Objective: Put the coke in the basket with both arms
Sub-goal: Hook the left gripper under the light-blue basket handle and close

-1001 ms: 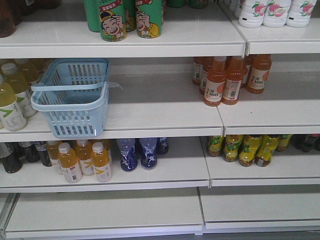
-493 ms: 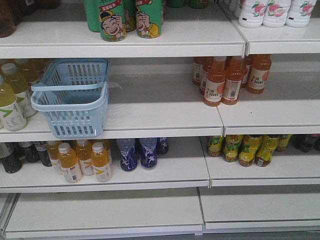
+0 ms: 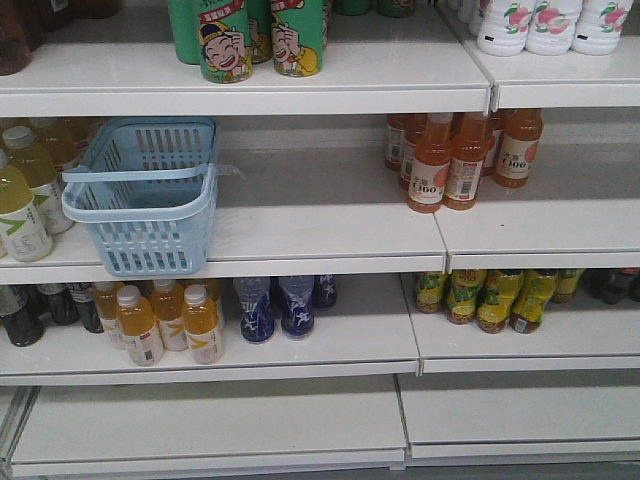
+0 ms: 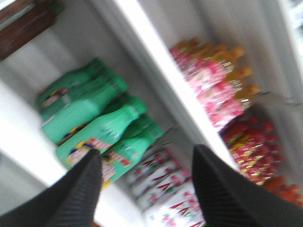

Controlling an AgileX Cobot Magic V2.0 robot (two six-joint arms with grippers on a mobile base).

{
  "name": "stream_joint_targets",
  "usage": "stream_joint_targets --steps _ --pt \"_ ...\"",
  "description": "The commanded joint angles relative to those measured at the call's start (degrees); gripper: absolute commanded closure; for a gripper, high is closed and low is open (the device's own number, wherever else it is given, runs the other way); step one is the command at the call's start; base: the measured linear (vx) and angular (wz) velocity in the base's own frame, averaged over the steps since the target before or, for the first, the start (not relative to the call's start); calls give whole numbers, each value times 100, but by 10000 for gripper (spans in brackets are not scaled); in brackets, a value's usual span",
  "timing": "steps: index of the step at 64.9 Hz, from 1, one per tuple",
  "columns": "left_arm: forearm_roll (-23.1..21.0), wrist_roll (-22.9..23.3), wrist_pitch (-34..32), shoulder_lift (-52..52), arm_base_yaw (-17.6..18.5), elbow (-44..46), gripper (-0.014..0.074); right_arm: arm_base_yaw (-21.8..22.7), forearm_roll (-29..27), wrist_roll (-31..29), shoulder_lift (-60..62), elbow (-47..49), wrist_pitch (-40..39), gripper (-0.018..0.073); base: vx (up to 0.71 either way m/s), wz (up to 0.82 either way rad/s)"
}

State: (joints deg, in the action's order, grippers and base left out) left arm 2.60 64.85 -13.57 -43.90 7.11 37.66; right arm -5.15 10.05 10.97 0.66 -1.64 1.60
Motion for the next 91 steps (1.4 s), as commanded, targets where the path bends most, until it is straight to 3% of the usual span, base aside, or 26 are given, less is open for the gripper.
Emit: stream_joint_targets --steps 1,6,14,31,41,46,61,74,91 --pt "12 193 -323 -633 40 147 94 40 19 -24 63 -109 -436 564 0 0" --pt "12 426 -384 -1184 40 147 89 40 19 -24 63 -109 -436 564 0 0" --pt "76 1289 -876 -1992 40 147 92 40 19 -24 63 -109 -436 564 0 0" --pt "665 2931 -2540 -3479 35 147 92 40 19 -24 63 -109 -436 564 0 0" --pt "655 3394 -3760 -4321 -80 153 92 40 19 -24 63 -109 -436 564 0 0" --pt "675 3572 -4161 -4651 -174 153 92 40 19 -24 63 -109 -436 564 0 0" --pt "964 3822 -4566 -5260 -441 424 92 40 19 -24 63 -109 -436 564 0 0" --pt "1248 3853 -4160 -5560 -559 794 92 40 19 -24 63 -109 -436 564 0 0" --pt "1329 3869 -4197 -5985 -602 1193 92 40 19 -24 63 -109 -436 564 0 0"
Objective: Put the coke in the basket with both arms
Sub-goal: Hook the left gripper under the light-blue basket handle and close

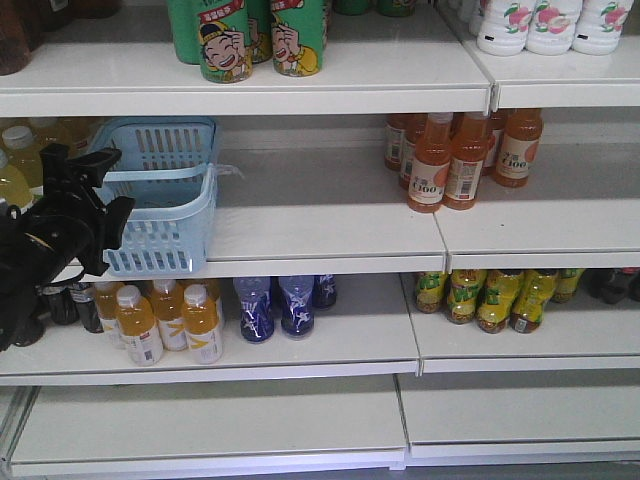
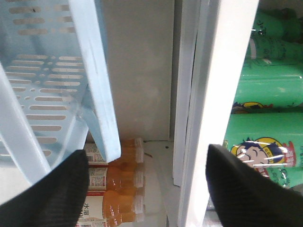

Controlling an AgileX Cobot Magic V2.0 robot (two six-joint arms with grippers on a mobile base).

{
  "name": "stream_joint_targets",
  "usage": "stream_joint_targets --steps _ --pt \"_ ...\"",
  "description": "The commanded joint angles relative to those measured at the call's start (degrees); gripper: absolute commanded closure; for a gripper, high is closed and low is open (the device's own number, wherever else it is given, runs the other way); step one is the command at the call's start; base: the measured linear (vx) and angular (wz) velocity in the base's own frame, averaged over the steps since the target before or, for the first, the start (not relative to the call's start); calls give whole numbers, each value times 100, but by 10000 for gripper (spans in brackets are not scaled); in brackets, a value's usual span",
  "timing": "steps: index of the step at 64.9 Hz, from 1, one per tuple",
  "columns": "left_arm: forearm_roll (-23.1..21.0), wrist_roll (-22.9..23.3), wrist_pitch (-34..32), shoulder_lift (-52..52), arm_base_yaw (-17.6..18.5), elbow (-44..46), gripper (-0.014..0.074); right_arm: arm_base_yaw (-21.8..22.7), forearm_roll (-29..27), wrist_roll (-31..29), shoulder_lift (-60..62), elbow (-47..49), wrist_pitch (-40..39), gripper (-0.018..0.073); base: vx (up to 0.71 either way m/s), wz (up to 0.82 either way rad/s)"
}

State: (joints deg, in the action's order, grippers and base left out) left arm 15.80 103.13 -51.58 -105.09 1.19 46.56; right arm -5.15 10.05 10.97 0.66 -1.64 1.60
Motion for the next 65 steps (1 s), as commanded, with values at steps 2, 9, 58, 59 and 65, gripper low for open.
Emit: stream_joint_targets --steps 2,9,58,59,65 --pt "52 56 -389 101 -10 364 92 40 19 -24 63 -109 -436 564 0 0" --pt "63 61 -257 -18 -10 572 92 40 19 -24 63 -109 -436 564 0 0" --pt "-113 71 -441 -342 -10 605 92 40 19 -24 63 -109 -436 564 0 0" --pt "-113 71 -441 -342 -10 605 92 40 19 -24 63 -109 -436 564 0 0" --pt "-114 71 -446 -342 -10 605 92 40 19 -24 63 -109 -436 564 0 0"
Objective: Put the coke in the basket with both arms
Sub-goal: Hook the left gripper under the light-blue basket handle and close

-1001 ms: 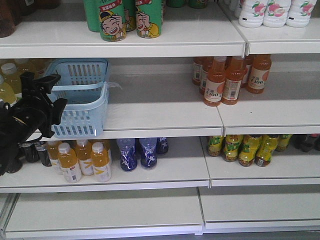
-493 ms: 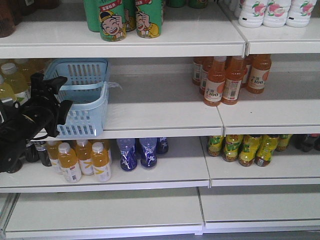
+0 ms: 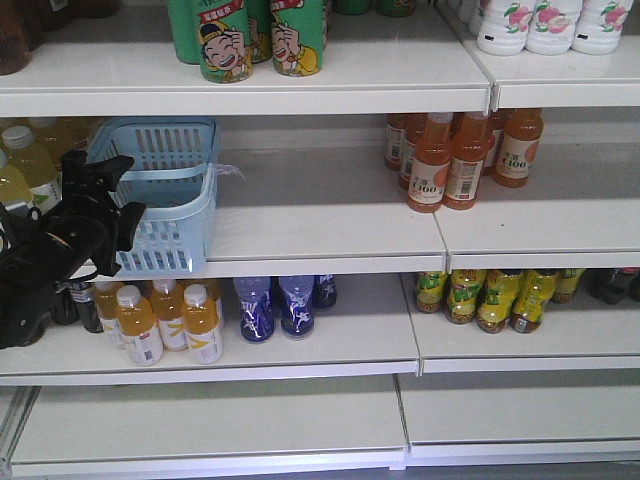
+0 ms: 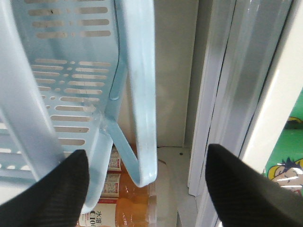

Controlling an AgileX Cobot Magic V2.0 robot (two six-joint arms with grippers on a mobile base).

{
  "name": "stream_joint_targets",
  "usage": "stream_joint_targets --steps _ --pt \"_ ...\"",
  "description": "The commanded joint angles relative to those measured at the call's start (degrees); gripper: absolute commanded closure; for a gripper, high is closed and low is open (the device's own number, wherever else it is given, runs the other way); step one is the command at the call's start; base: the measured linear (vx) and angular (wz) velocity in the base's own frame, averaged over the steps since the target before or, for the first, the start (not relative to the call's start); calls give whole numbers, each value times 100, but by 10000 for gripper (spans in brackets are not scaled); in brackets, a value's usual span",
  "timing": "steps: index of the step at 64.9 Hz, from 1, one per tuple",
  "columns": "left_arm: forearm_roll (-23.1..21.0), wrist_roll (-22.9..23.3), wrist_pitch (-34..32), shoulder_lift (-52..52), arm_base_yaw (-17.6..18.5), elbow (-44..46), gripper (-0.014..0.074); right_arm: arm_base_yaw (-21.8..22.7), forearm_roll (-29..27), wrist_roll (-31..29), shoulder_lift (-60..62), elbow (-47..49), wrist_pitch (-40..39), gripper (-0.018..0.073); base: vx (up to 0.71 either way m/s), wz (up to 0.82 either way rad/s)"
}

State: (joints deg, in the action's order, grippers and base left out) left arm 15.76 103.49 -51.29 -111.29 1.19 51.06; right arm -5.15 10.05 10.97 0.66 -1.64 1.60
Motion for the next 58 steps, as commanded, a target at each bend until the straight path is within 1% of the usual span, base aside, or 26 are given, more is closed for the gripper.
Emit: stream_joint_targets --steps 1,18,29,35,46,52,58 --pt "-111 35 -484 278 -10 155 92 40 19 -24 63 -109 -436 564 0 0" --pt "-105 20 -405 266 -10 418 92 40 19 -24 63 -109 -436 564 0 0" --pt "-105 -21 149 231 -10 610 92 40 19 -24 63 -109 -436 564 0 0" --pt "-175 0 57 110 -10 647 92 40 19 -24 63 -109 -436 564 0 0" --pt "-115 47 -233 -135 -10 949 92 40 19 -24 63 -109 -436 564 0 0" --pt "-95 47 -234 -198 -10 1074 92 40 19 -24 63 -109 -436 564 0 0" --pt "-233 34 -150 -198 -10 1073 98 40 19 -24 63 -109 -436 564 0 0"
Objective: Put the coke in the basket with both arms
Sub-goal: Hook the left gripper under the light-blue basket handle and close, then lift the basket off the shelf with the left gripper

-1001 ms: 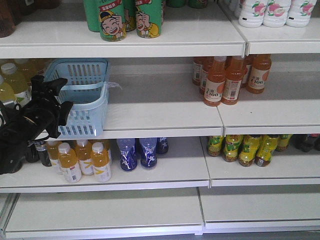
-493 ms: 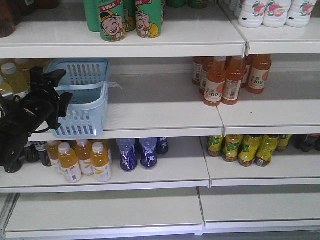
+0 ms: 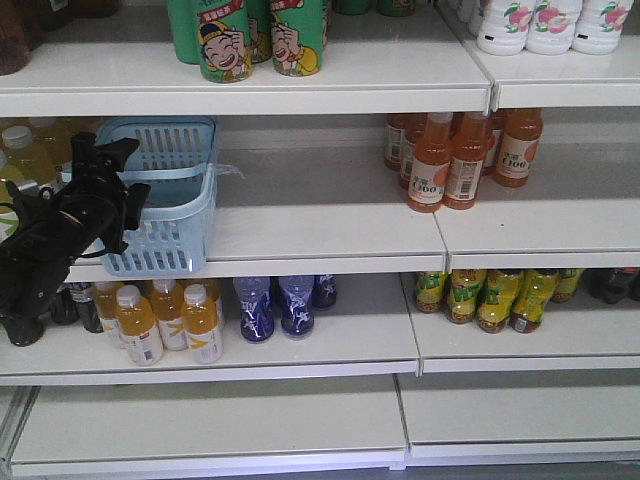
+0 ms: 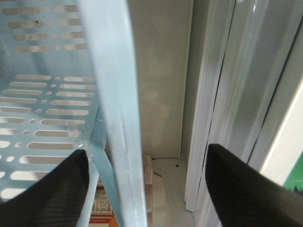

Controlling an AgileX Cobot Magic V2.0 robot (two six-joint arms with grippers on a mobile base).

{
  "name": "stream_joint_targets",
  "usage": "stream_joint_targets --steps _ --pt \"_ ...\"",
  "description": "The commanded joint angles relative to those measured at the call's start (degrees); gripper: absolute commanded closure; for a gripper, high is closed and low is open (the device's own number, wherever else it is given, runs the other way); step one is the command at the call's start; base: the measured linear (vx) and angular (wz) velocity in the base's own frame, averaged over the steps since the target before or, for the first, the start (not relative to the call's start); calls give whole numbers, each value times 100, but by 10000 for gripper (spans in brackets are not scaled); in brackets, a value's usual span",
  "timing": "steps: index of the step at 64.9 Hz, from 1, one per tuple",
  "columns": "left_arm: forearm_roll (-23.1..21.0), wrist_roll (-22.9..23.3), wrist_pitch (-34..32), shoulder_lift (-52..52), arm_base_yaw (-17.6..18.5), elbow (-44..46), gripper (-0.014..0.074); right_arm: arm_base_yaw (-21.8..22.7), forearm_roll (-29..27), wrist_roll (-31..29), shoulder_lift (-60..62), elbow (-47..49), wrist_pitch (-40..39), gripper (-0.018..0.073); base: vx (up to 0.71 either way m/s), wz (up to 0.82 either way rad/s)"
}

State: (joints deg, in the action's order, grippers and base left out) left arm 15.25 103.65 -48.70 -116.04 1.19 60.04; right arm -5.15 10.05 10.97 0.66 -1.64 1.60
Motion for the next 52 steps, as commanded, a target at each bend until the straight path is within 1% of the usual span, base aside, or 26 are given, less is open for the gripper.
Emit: stream_joint_targets --steps 1,7,16,23,31,38,45,48,52 --pt "-211 12 -420 270 -10 175 100 40 19 -24 63 -109 -436 564 0 0" --pt "-354 6 -550 258 -10 175 127 40 19 -24 63 -109 -436 564 0 0" --pt "-552 6 -783 211 -10 175 199 40 19 -24 63 -109 -436 564 0 0" --pt "-546 6 -810 152 -10 175 273 40 19 -24 63 -109 -436 564 0 0" --pt "-422 19 -951 87 -10 175 389 40 19 -24 63 -109 -436 564 0 0" --pt "-154 19 -1183 87 -10 175 497 40 19 -24 63 -109 -436 564 0 0" --pt "274 19 -1574 87 -10 154 599 40 19 -24 63 -109 -436 564 0 0" --pt "520 26 -1732 87 -10 154 604 40 19 -24 63 -109 -436 564 0 0" --pt "832 33 -2101 87 -10 154 604 40 19 -24 63 -109 -436 564 0 0"
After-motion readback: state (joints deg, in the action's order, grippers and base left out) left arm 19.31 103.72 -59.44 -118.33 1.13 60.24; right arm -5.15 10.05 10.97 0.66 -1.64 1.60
